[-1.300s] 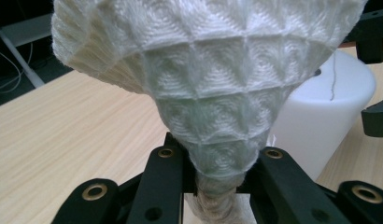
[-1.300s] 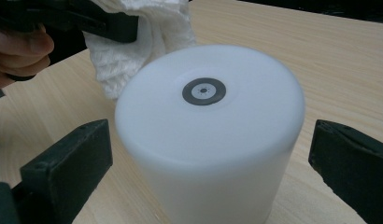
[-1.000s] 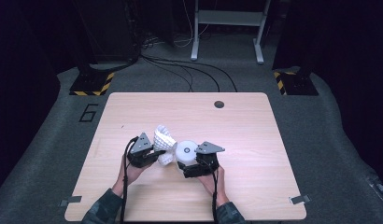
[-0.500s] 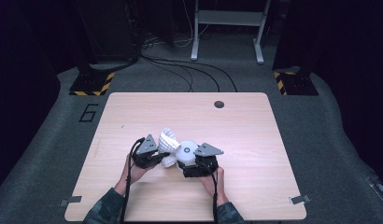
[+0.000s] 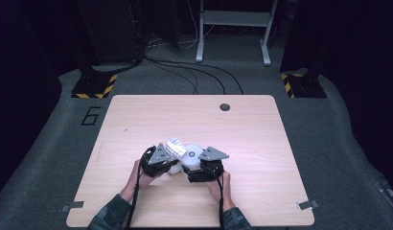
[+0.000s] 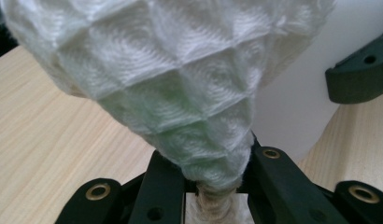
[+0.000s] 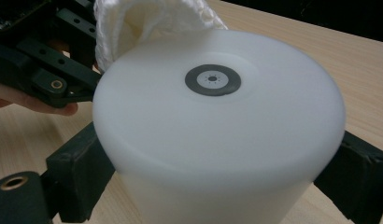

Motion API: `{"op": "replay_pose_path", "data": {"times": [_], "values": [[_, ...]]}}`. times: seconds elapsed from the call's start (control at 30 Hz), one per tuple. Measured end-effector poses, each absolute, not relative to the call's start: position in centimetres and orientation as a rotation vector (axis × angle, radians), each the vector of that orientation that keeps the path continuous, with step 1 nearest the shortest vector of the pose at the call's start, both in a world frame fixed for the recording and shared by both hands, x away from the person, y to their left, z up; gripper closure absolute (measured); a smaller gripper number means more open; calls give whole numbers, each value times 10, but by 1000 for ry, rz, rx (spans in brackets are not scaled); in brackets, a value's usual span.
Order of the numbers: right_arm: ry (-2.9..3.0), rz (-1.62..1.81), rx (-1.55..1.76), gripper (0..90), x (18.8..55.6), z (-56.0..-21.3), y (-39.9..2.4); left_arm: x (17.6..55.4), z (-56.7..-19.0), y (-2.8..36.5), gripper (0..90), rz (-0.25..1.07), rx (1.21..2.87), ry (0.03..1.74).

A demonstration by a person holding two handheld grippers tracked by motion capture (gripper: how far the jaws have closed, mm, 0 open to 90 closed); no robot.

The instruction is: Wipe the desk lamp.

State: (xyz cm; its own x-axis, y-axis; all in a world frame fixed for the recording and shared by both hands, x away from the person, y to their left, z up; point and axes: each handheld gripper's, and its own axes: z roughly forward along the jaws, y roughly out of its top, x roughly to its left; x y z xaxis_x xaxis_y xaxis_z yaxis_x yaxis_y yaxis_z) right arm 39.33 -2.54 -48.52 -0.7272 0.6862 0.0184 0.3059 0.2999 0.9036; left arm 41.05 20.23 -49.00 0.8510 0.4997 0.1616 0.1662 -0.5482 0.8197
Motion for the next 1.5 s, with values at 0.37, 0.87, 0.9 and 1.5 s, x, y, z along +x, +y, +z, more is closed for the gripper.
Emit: {"op": "replay_pose_path", "data": {"times": [0.37, 0.87, 0.9, 1.5], "values": [[2209, 1399, 897, 81, 394, -485, -25, 411, -506, 201, 805, 466, 2173, 491], [2219, 1395, 900, 81, 395, -485, -25, 399, -478, 201, 804, 530, 2160, 450], [2219, 1395, 900, 81, 395, -485, -25, 398, -474, 201, 804, 542, 2156, 443], [2225, 1393, 913, 80, 395, -485, -24, 404, -502, 197, 804, 476, 2243, 471]]}}
